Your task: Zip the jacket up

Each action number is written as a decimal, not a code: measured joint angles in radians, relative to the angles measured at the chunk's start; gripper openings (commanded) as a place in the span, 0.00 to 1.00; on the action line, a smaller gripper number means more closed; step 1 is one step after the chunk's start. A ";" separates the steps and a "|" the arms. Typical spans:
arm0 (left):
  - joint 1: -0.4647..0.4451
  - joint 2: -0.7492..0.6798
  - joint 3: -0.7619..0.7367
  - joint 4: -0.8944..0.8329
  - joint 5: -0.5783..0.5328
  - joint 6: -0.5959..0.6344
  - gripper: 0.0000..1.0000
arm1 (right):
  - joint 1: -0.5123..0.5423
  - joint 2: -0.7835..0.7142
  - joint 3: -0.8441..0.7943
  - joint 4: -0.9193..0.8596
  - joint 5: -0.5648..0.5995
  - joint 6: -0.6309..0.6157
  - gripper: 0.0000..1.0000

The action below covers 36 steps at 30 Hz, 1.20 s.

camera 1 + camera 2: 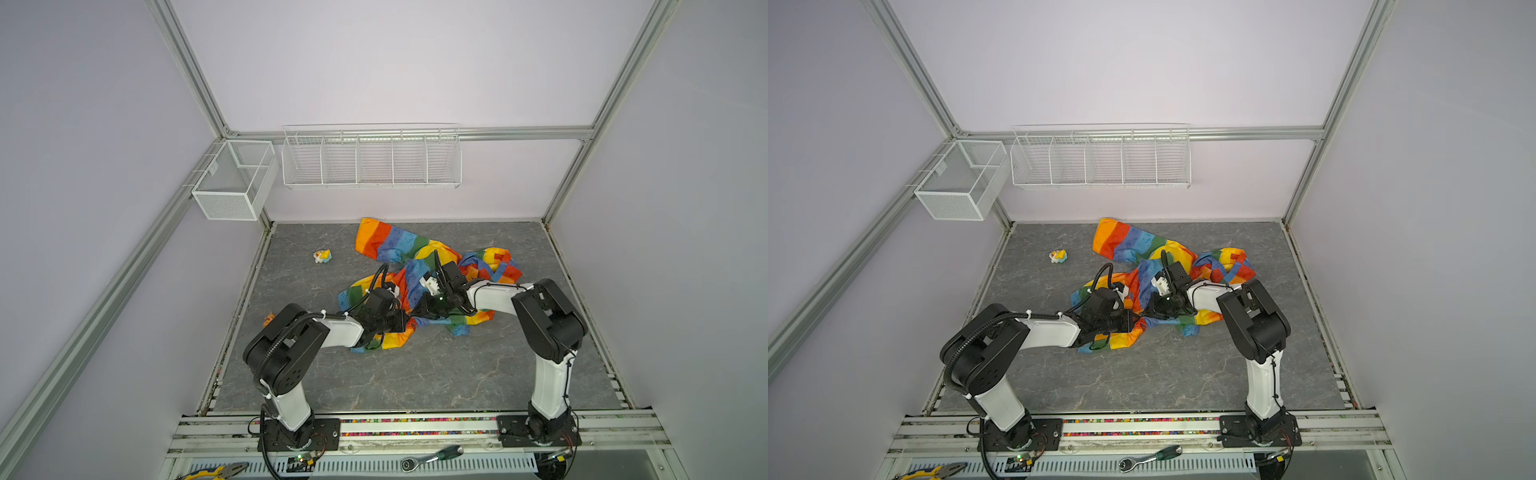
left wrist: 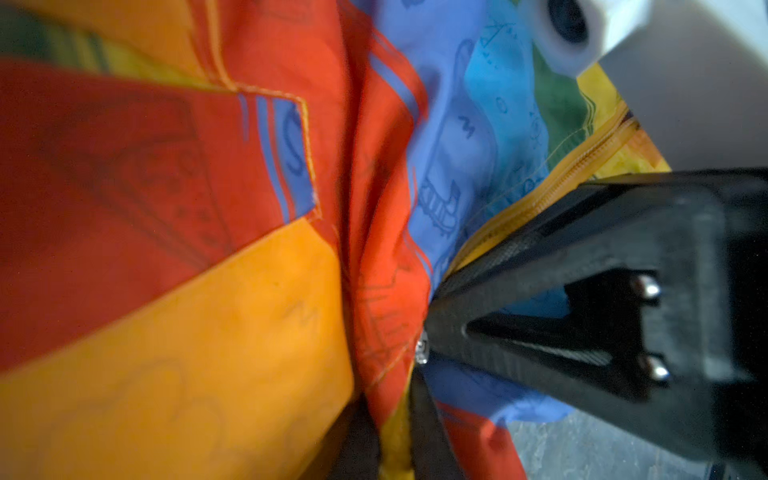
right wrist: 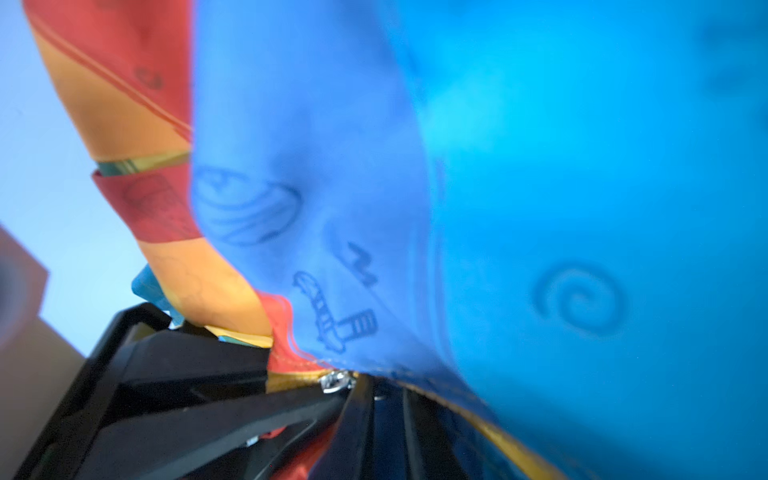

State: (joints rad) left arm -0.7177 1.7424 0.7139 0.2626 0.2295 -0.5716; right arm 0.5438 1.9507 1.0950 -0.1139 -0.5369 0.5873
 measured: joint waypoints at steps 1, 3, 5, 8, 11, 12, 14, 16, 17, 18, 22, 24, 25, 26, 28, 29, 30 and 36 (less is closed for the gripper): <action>0.000 -0.003 0.000 -0.006 0.002 0.000 0.09 | 0.000 -0.012 -0.012 0.002 0.000 0.005 0.27; 0.000 -0.013 -0.002 -0.026 0.003 -0.001 0.10 | -0.001 -0.042 -0.035 -0.003 0.014 0.013 0.30; 0.000 -0.022 -0.005 -0.041 0.004 -0.004 0.13 | -0.001 -0.070 -0.050 -0.010 0.023 0.016 0.30; 0.000 -0.029 -0.006 -0.052 0.006 -0.014 0.17 | 0.002 -0.093 -0.051 -0.013 0.023 0.016 0.30; 0.002 -0.029 -0.006 -0.050 0.014 -0.023 0.21 | 0.015 -0.096 -0.052 -0.013 0.024 0.015 0.28; 0.002 -0.029 -0.006 -0.049 0.018 -0.027 0.22 | 0.023 -0.096 -0.054 -0.014 0.023 0.015 0.27; 0.005 -0.029 -0.006 -0.046 0.023 -0.035 0.23 | 0.038 -0.096 -0.062 -0.010 0.022 0.015 0.25; 0.011 -0.029 -0.008 -0.041 0.034 -0.047 0.25 | 0.051 -0.096 -0.080 -0.004 0.022 0.016 0.23; 0.017 -0.029 -0.012 -0.034 0.041 -0.053 0.25 | 0.056 -0.096 -0.092 -0.001 0.024 0.016 0.21; 0.024 -0.029 -0.018 -0.024 0.051 -0.061 0.25 | 0.060 -0.097 -0.106 0.000 0.024 0.017 0.20; 0.043 -0.030 -0.036 0.009 0.080 -0.084 0.24 | 0.062 -0.110 -0.138 0.007 0.024 0.019 0.19; 0.047 -0.030 -0.042 0.019 0.086 -0.095 0.24 | 0.062 -0.118 -0.141 0.007 0.026 0.019 0.18; 0.048 -0.030 -0.045 0.026 0.088 -0.100 0.25 | 0.062 -0.119 -0.141 0.008 0.027 0.019 0.17; 0.050 -0.030 -0.050 0.035 0.092 -0.106 0.28 | 0.062 -0.119 -0.141 0.007 0.027 0.019 0.17; 0.053 -0.030 -0.061 0.060 0.103 -0.122 0.33 | 0.062 -0.119 -0.142 0.007 0.028 0.019 0.16; 0.055 -0.031 -0.067 0.074 0.108 -0.129 0.35 | 0.062 -0.119 -0.142 0.008 0.028 0.019 0.16; 0.056 -0.034 -0.074 0.085 0.112 -0.135 0.36 | 0.062 -0.119 -0.142 0.008 0.028 0.019 0.15; 0.076 -0.047 -0.117 0.148 0.138 -0.172 0.39 | 0.062 -0.119 -0.146 0.011 0.036 0.019 0.15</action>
State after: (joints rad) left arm -0.6415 1.6955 0.5964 0.4107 0.3676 -0.7441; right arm 0.6056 1.8317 0.9493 -0.1024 -0.5007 0.6064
